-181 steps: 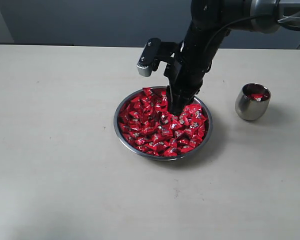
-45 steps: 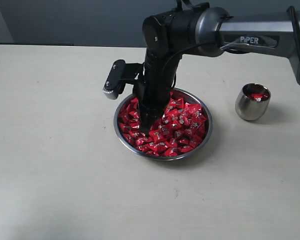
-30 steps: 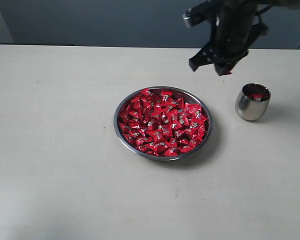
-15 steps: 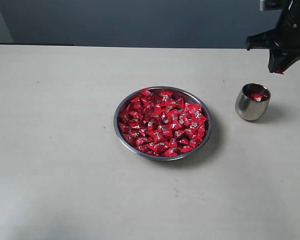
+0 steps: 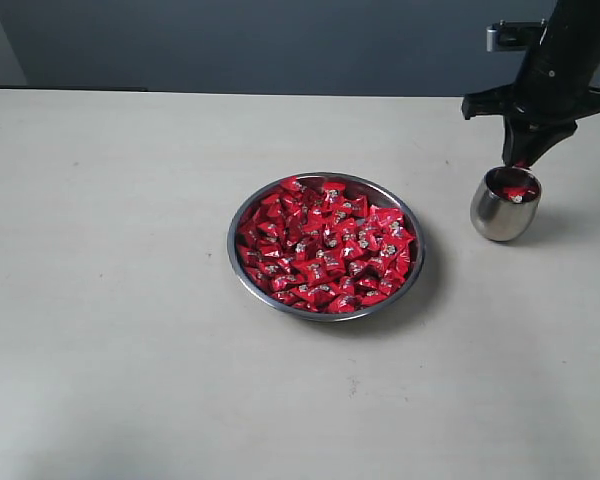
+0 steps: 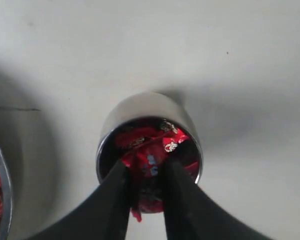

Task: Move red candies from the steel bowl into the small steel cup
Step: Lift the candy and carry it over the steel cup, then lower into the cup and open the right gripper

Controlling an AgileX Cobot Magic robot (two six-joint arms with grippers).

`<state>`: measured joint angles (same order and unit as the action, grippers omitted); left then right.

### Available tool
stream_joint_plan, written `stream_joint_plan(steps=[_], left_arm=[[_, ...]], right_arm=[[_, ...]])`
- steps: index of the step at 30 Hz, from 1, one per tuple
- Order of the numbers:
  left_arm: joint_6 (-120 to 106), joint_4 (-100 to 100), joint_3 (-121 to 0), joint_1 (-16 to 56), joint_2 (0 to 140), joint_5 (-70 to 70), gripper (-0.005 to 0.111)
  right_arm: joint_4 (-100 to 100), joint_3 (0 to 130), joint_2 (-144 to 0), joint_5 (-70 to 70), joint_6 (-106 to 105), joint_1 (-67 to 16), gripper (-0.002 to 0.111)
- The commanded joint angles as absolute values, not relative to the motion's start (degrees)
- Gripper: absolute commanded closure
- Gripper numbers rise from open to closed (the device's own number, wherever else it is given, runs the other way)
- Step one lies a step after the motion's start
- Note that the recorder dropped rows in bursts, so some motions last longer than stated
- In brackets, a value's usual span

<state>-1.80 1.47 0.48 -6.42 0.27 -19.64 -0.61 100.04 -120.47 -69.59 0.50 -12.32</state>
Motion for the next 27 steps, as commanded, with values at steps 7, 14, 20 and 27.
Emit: stream_joint_plan(steps=[7, 14, 20, 27], left_arm=[[-1.68, 1.55, 0.0, -6.18, 0.0, -19.14, 0.106], [-1.68, 1.55, 0.0, -6.18, 0.0, -19.14, 0.106], [-1.68, 1.55, 0.0, -6.18, 0.0, -19.14, 0.106], [-1.68, 1.55, 0.0, -6.18, 0.0, -19.14, 0.106]], right_arm=[[0.0, 100.65, -122.03, -69.96, -0.99, -12.04, 0.109], [0.0, 100.65, -123.31, -69.96, -1.55, -12.04, 0.108], [0.0, 100.65, -123.54, -69.96, -1.63, -12.04, 0.078], [0.0, 100.65, -123.54, -69.96, -1.63, -12.04, 0.071]])
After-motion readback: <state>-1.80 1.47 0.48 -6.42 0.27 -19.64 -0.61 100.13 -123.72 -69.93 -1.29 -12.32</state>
